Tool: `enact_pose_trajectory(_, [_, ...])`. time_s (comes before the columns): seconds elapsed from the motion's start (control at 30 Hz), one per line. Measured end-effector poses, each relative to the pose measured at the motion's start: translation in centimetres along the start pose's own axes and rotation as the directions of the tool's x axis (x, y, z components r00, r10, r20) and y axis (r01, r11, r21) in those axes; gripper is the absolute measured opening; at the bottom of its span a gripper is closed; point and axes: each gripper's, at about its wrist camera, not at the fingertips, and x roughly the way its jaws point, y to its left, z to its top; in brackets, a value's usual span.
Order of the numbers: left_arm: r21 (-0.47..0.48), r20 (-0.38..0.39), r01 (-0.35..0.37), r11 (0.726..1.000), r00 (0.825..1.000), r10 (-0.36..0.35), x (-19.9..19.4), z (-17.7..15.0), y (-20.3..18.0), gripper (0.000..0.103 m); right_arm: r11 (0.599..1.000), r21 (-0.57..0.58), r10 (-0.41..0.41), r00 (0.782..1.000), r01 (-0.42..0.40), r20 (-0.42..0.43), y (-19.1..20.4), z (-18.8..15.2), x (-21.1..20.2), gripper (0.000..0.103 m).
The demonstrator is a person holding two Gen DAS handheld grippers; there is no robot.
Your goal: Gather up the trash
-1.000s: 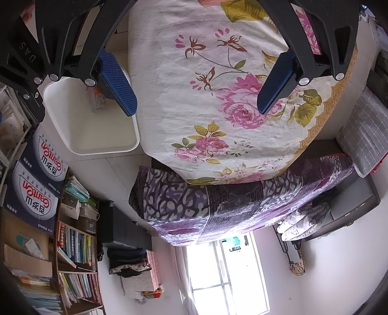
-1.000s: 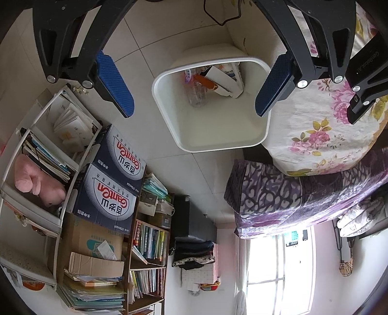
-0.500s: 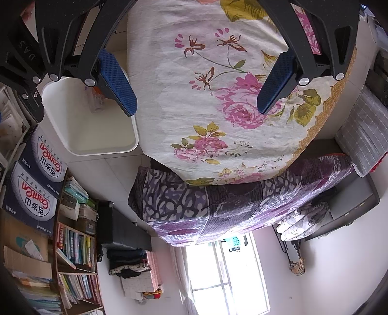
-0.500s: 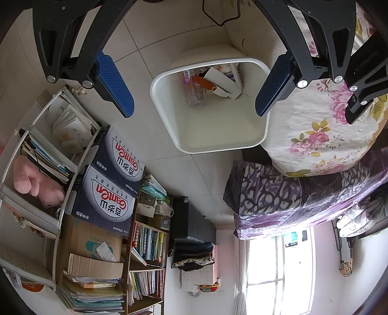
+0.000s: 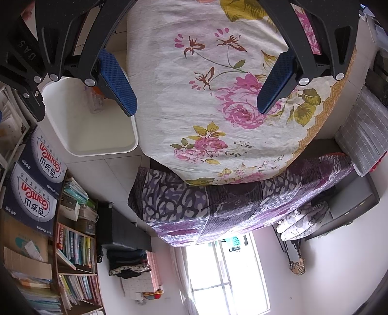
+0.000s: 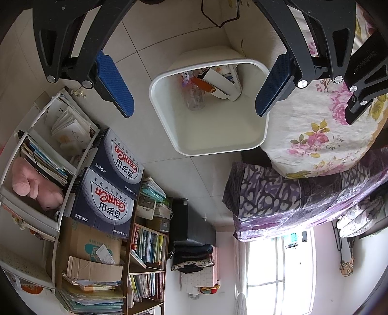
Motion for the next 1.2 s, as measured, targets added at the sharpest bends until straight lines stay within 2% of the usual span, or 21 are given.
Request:
enact_pose_trajectory(0.73, [0.020,0.005,0.000,1.000,1.000,0.000,0.2,-0.2,0.0,0.096,1.000,0.007,0.006,1.000,-0.006,-0.018,0.0,-0.5,0.2,0.096])
enact_pose_trajectory(1.03, [0.043,0.022,0.021,0.999,1.000,-0.022,0.1,-0.5,-0.1,0.096,1.000,0.009,0.006,1.000,-0.005,-0.029,0.9,-1.8,-0.1,0.096])
enact_pose_trajectory(1.2, [0.043,0.023,0.028,0.999,0.999,-0.029,0.1,-0.6,0.0,0.094,1.000,0.009,0.007,1.000,-0.007,-0.030,0.6,-1.5,0.2,0.096])
